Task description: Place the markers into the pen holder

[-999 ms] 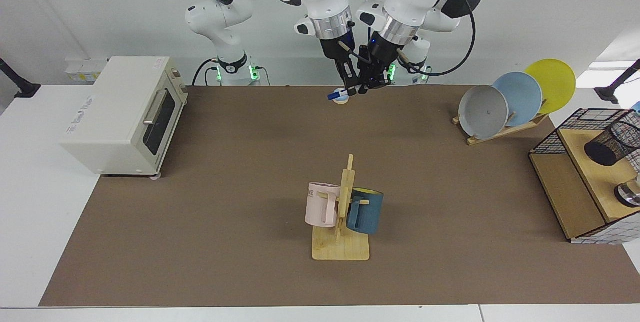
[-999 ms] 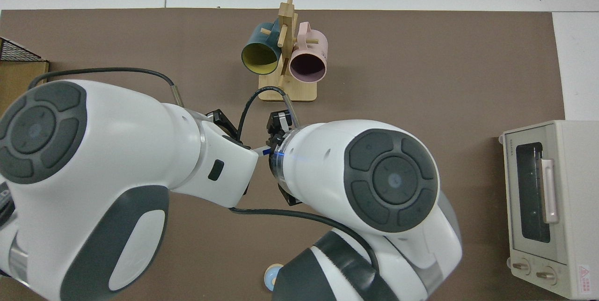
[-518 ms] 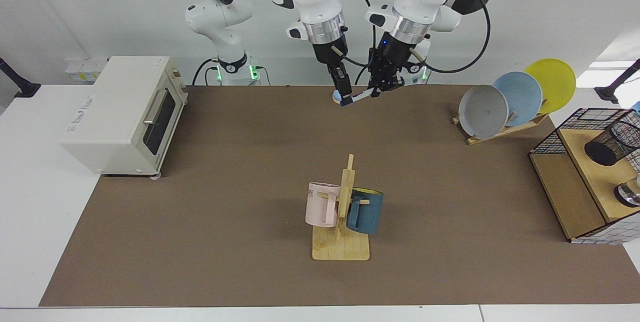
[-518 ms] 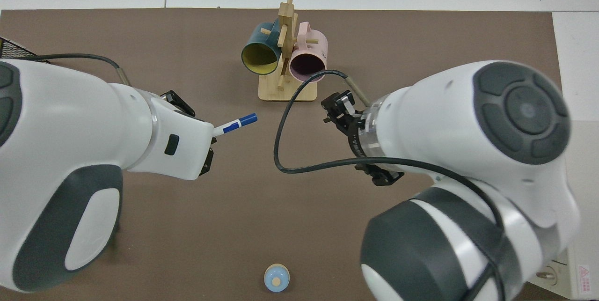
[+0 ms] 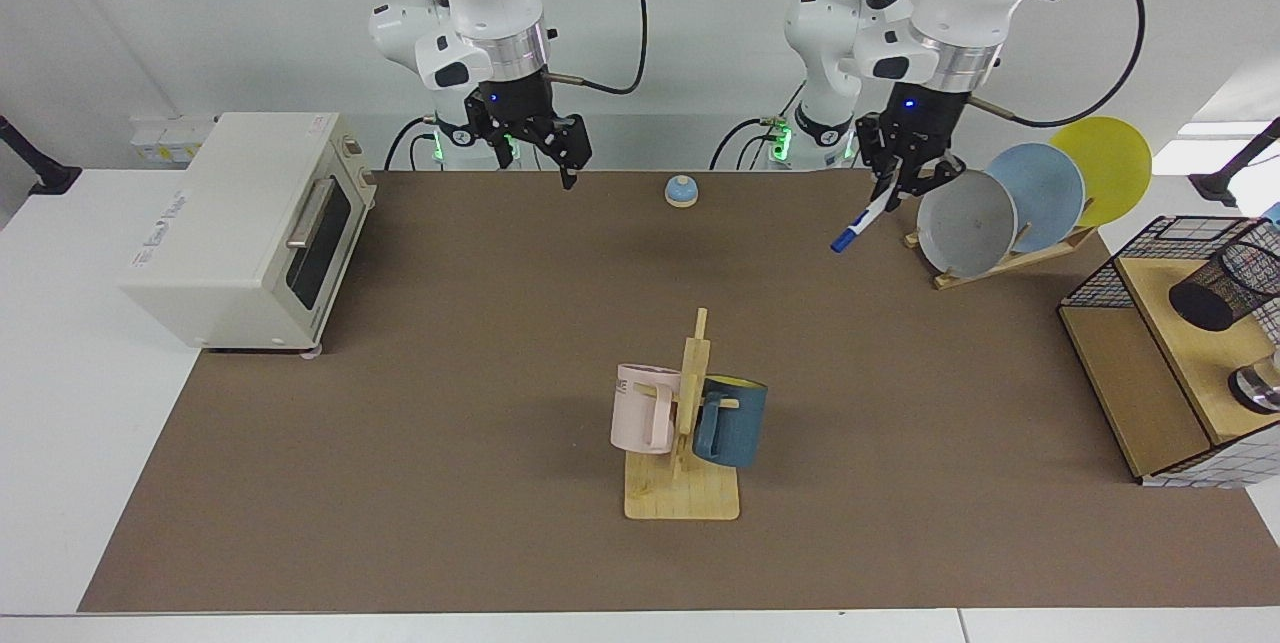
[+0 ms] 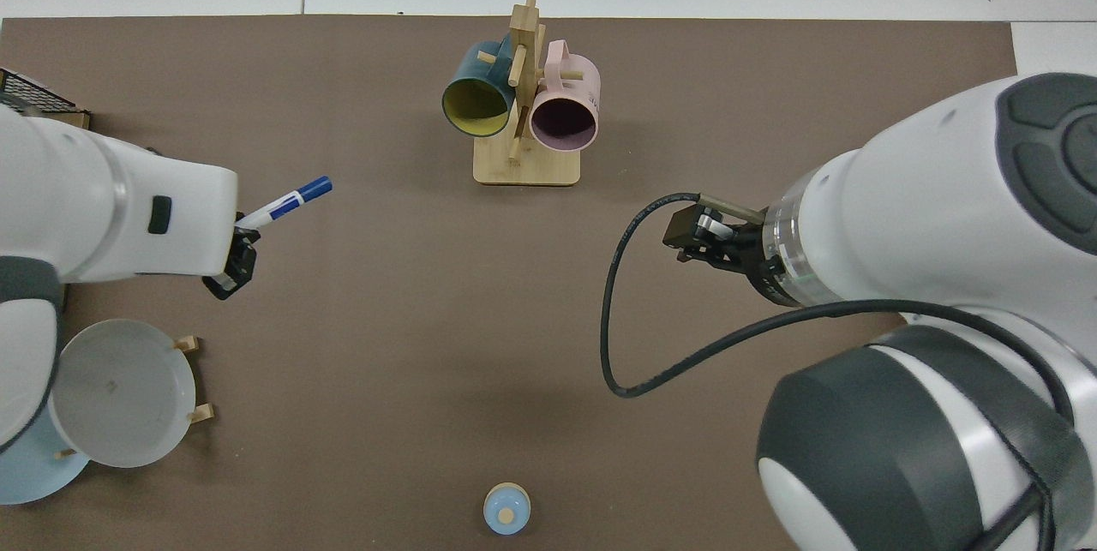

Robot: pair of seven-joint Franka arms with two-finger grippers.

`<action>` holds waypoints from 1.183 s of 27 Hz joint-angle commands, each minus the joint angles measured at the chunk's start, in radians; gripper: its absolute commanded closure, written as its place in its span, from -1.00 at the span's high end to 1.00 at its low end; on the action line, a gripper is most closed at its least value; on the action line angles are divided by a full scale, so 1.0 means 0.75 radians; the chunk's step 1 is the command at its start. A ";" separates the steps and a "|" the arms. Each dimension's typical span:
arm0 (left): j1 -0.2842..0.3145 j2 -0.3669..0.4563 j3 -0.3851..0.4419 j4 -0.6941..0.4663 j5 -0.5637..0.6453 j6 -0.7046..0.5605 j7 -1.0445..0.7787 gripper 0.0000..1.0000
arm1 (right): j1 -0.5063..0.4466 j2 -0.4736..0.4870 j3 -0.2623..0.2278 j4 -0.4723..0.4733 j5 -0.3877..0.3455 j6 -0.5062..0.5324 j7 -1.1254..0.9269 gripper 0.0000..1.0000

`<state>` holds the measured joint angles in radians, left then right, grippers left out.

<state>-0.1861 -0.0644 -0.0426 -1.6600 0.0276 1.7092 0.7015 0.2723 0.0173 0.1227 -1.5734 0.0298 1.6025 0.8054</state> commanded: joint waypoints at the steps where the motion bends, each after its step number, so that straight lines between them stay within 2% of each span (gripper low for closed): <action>1: 0.070 -0.006 -0.005 0.072 0.153 -0.099 -0.019 -1.00 | -0.097 -0.031 0.014 -0.005 -0.046 -0.054 -0.282 1.00; 6: 0.158 0.012 0.008 0.127 0.251 -0.133 0.089 -1.00 | -0.173 -0.033 0.016 -0.005 -0.054 -0.067 -0.464 1.00; 12: 0.291 0.075 0.010 0.219 0.417 -0.115 0.359 -1.00 | -0.220 -0.025 0.016 0.036 -0.068 -0.122 -0.546 1.00; 17: 0.340 0.147 0.018 0.325 0.523 -0.103 0.549 -1.00 | -0.246 -0.025 0.016 0.071 -0.097 -0.163 -0.613 1.00; 21: 0.387 0.153 0.018 0.332 0.579 -0.056 0.644 -1.00 | -0.257 -0.025 0.016 0.132 -0.103 -0.236 -0.644 1.00; 25: 0.436 0.149 0.020 0.332 0.693 -0.025 0.713 -1.00 | -0.255 -0.037 0.016 0.138 -0.099 -0.245 -0.644 1.00; 28: 0.438 0.147 0.020 0.332 0.810 0.012 0.770 -1.00 | -0.269 -0.054 0.014 0.136 -0.097 -0.245 -0.644 1.00; 32: 0.442 0.147 0.020 0.328 0.886 0.055 0.819 -1.00 | -0.314 -0.092 0.020 0.094 -0.072 -0.226 -0.642 1.00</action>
<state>0.1355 0.0347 -0.0184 -1.4355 0.6229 1.7174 1.2629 0.0898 -0.0207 0.1214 -1.4812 -0.0276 1.4429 0.3567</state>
